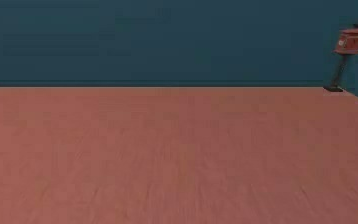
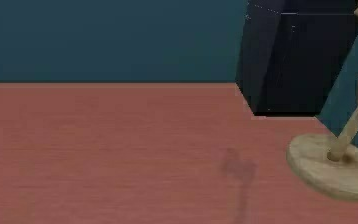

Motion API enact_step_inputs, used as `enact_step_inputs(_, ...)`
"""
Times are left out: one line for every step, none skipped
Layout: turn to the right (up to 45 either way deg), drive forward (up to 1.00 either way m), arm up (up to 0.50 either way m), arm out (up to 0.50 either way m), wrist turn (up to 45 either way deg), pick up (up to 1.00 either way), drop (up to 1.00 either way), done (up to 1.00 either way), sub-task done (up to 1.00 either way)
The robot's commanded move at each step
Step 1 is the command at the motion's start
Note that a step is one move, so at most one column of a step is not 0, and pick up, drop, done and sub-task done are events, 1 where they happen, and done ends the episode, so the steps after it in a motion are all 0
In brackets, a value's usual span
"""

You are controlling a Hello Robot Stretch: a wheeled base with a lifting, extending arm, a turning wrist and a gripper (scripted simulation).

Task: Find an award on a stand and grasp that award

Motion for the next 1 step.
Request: enact_step_inputs(-45.0,0.0,0.0,0.0,0.0,0.0,0.0,0.0,0.0)
